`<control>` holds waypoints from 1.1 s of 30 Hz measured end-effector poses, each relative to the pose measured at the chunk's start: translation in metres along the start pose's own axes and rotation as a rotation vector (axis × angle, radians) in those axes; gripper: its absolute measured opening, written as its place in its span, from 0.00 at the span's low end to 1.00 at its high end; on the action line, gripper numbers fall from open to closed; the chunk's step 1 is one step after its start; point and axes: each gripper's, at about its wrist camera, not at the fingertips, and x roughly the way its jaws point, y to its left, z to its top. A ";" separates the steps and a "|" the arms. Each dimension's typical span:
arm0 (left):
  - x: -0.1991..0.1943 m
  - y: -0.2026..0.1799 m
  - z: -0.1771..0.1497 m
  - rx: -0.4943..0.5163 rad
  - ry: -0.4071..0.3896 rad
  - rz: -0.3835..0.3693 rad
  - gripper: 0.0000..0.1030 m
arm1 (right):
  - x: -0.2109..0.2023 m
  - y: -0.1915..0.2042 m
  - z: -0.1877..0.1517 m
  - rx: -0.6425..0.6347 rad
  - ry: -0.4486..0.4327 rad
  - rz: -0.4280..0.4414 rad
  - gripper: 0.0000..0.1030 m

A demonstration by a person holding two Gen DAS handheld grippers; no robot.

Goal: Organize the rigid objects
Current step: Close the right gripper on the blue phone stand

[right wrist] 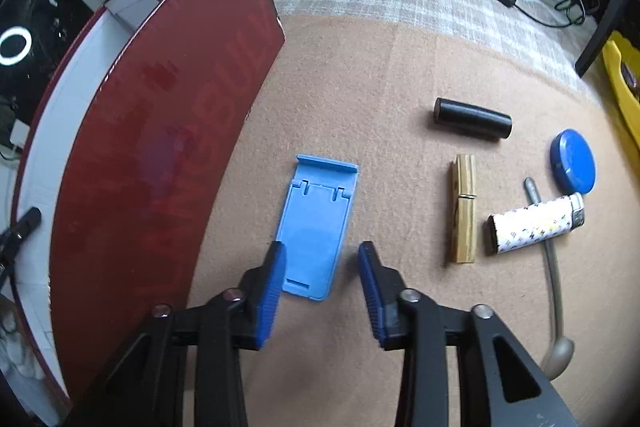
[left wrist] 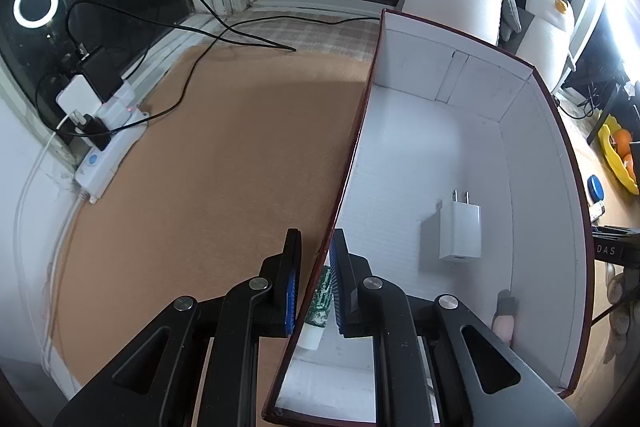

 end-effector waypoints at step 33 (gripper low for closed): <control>0.000 0.004 0.000 -0.023 -0.023 -0.034 0.08 | -0.072 0.032 0.001 -0.072 -0.162 -0.057 0.32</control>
